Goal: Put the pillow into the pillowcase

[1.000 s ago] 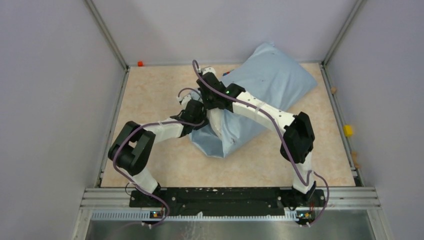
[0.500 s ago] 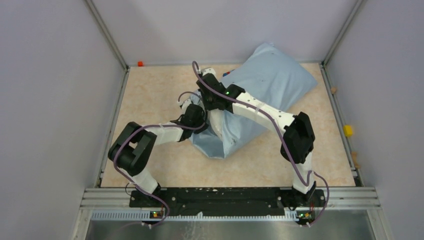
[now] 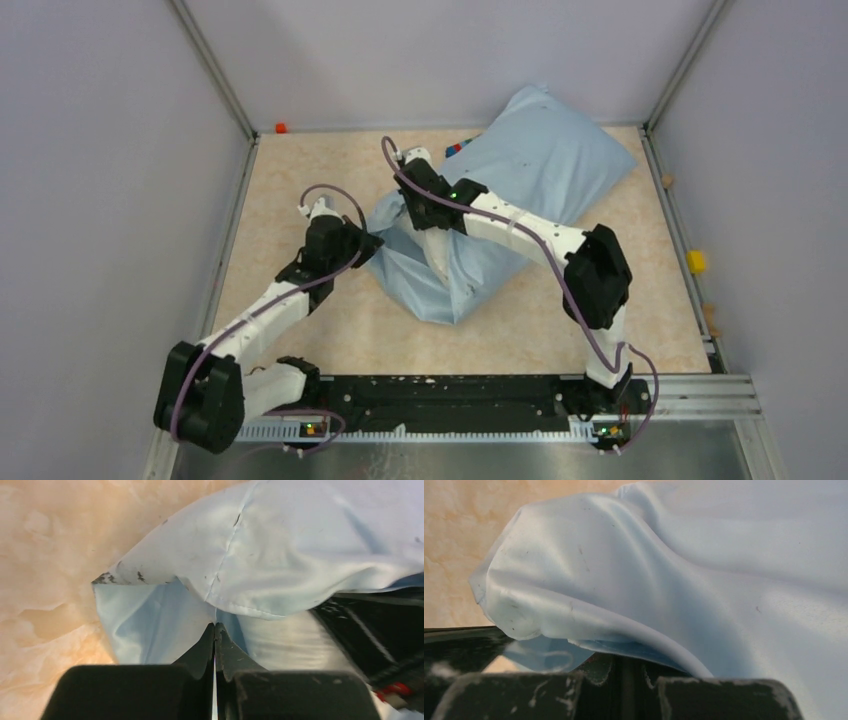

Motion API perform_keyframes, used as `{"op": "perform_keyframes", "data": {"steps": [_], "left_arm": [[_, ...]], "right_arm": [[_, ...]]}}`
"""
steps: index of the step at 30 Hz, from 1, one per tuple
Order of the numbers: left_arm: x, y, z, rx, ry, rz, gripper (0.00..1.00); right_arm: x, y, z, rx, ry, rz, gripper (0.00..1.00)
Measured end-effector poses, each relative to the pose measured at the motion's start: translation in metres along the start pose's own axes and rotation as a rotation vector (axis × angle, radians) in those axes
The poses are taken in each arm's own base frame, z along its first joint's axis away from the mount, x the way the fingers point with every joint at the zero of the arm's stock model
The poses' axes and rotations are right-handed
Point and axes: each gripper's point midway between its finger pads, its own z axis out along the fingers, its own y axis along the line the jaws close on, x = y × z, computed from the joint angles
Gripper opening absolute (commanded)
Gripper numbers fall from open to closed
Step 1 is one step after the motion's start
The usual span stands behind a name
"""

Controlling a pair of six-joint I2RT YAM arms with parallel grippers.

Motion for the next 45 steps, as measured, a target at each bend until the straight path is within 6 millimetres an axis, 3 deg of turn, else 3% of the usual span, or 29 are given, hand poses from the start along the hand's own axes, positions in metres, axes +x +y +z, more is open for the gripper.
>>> {"op": "perform_keyframes", "data": {"steps": [5,15,22,26,31,36,40,45], "left_arm": [[-0.013,0.014,-0.022,-0.013,-0.046,-0.028,0.0],[0.002,0.035,-0.039,-0.028,-0.015,0.01,0.0],[0.0,0.06,-0.029,-0.115,-0.011,-0.018,0.0],[-0.011,0.056,-0.03,-0.121,-0.027,-0.029,0.0],[-0.021,0.033,-0.035,-0.048,-0.02,-0.007,0.0],[-0.01,0.029,-0.051,0.013,0.008,0.017,0.0],[0.016,0.049,-0.058,0.02,0.054,0.017,0.0],[0.043,0.072,-0.057,-0.03,0.149,0.014,0.21]], "right_arm": [[0.02,-0.002,0.012,0.005,0.027,-0.009,0.0],[0.026,0.009,0.01,-0.031,0.032,-0.076,0.0],[0.048,0.032,0.01,-0.128,0.066,-0.161,0.0],[0.055,0.039,0.012,-0.17,0.078,-0.182,0.0],[0.057,0.034,0.019,-0.161,0.069,-0.15,0.0],[0.053,0.032,0.019,-0.189,0.069,-0.069,0.0],[0.053,0.036,0.018,-0.22,0.085,-0.026,0.0],[0.056,0.041,0.017,-0.248,0.094,0.008,0.0]]}}
